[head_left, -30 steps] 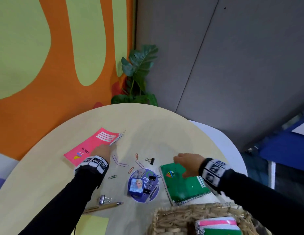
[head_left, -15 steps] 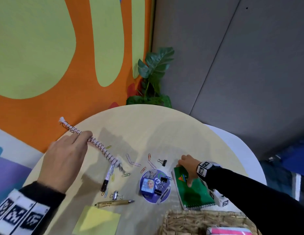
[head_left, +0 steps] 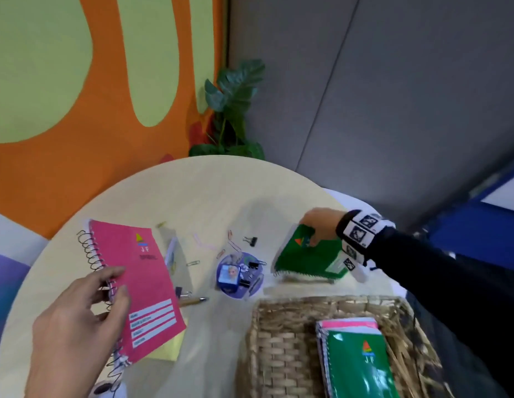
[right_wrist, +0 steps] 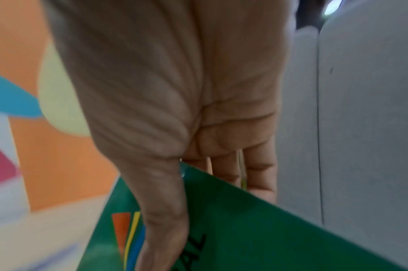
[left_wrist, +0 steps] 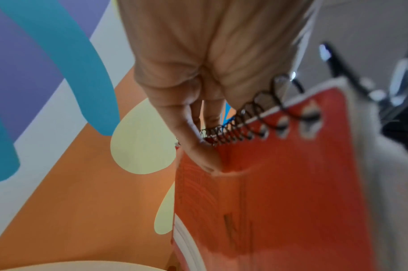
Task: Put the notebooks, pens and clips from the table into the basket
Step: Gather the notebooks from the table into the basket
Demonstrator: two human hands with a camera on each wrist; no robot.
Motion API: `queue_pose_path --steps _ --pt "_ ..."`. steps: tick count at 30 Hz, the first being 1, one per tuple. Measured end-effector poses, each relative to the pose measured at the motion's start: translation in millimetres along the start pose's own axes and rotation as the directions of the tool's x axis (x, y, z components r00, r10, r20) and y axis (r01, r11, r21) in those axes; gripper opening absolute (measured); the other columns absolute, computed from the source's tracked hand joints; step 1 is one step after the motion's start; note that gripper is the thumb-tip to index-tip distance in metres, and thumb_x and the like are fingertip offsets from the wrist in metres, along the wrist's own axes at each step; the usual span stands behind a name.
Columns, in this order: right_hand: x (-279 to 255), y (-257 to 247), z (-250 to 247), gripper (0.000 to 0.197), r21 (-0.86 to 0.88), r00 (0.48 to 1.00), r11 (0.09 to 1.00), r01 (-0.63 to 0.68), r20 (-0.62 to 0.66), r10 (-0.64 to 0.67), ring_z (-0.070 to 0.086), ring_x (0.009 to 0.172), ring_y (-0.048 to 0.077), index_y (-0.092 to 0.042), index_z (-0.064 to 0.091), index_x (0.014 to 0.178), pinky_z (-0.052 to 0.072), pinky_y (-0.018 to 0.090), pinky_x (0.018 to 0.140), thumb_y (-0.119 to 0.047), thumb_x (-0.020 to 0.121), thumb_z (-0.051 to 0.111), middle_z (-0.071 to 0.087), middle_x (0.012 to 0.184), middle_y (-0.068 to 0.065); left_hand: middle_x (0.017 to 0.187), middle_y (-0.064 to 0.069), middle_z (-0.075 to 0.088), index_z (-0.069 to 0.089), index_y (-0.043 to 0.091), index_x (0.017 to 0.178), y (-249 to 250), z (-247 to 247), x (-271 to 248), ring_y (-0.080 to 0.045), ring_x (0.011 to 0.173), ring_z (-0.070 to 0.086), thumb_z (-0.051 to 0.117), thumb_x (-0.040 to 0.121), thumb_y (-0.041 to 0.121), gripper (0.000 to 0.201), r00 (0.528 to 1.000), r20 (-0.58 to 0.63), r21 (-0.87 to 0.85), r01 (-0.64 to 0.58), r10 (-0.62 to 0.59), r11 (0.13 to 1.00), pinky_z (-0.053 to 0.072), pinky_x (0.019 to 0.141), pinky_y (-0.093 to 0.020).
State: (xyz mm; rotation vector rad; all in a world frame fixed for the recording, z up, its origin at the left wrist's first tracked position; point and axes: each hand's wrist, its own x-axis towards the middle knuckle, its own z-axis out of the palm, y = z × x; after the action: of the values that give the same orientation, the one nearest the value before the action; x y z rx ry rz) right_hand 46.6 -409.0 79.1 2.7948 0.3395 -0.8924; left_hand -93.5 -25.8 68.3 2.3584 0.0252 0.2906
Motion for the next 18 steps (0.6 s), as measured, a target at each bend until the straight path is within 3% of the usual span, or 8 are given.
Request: queue_pose_path --steps 3,6,8,11,13,16,18 --pt "-72.6 13.0 -21.6 0.034 0.151 0.957 0.987 -0.062 -0.271 0.102 0.061 0.103 0.031 -0.008 0.062 0.112 0.046 0.034 0.083 -0.024 0.083 0.068 0.067 0.110 0.013 0.100 0.000 0.058 0.049 0.060 0.099 -16.3 2.2 -5.0 -0.003 0.085 0.059 0.041 0.072 0.060 0.027 0.995 0.045 0.158 -0.098 0.092 0.982 0.052 0.056 -0.031" --pt "-140.1 25.8 -11.9 0.024 0.361 0.885 0.932 -0.024 -0.427 0.188 0.063 0.098 0.028 -0.014 0.062 0.108 0.050 0.039 0.086 -0.023 0.085 0.066 0.070 0.104 0.009 0.107 -0.007 0.061 0.054 0.032 0.109 -16.6 4.2 -7.7 -0.022 0.085 0.062 0.039 0.076 0.052 0.042 0.993 0.088 0.161 -0.094 0.081 0.982 0.055 0.073 -0.036" --pt "-170.2 32.5 10.9 0.021 0.588 0.854 0.805 0.077 -0.456 0.251 0.064 0.095 0.018 -0.018 0.062 0.108 0.051 0.036 0.088 -0.013 0.088 0.063 0.071 0.103 0.004 0.106 -0.012 0.062 0.056 0.024 0.109 -8.9 7.9 -9.0 -0.033 0.090 0.061 0.039 0.080 0.041 0.038 0.993 0.106 0.159 -0.075 0.059 0.984 0.054 0.078 -0.049" --pt "-193.0 38.3 63.0 0.031 0.906 0.853 0.333 0.260 -0.377 0.361 0.063 0.096 0.017 -0.006 0.056 0.119 0.051 0.035 0.090 0.004 0.091 0.053 0.068 0.108 0.010 0.108 -0.011 0.061 0.058 0.021 0.111 4.6 11.8 -17.4 -0.036 0.096 0.059 0.042 0.085 0.024 0.031 0.990 0.117 0.166 -0.101 0.082 0.981 0.051 0.081 -0.055" --pt "-195.1 40.5 104.0 0.027 0.970 0.873 0.133 0.202 -0.240 0.425 0.064 0.087 0.019 -0.003 0.058 0.115 0.053 0.036 0.080 0.007 0.091 0.052 0.070 0.099 0.009 0.108 -0.012 0.060 0.060 0.021 0.111 12.6 12.0 -19.9 -0.038 0.097 0.058 0.050 0.085 0.013 0.029 0.987 0.091 0.149 -0.147 0.135 0.978 0.051 0.082 -0.056" --pt "-190.5 35.4 159.3 0.021 1.000 0.927 -0.008 0.000 0.003 0.376 0.068 0.059 0.010 -0.009 0.063 0.097 0.055 0.023 0.050 0.006 0.091 0.051 0.075 0.072 0.000 0.106 -0.005 0.059 0.062 0.019 0.115 25.3 6.3 -19.2 -0.025 0.098 0.058 0.051 0.089 0.002 0.032 0.969 0.082 0.097 -0.242 0.235 0.965 0.049 0.086 -0.050" --pt "-183.1 31.0 191.0 0.021 0.990 0.930 0.016 -0.137 0.123 0.347 0.064 0.047 0.006 -0.010 0.062 0.089 0.053 0.020 0.046 0.008 0.091 0.050 0.071 0.059 -0.003 0.101 0.008 0.055 0.061 0.022 0.119 40.5 -0.2 -21.2 -0.007 0.095 0.052 0.048 0.091 0.010 0.033 0.956 0.069 0.025 -0.287 0.284 0.958 0.044 0.091 -0.034"
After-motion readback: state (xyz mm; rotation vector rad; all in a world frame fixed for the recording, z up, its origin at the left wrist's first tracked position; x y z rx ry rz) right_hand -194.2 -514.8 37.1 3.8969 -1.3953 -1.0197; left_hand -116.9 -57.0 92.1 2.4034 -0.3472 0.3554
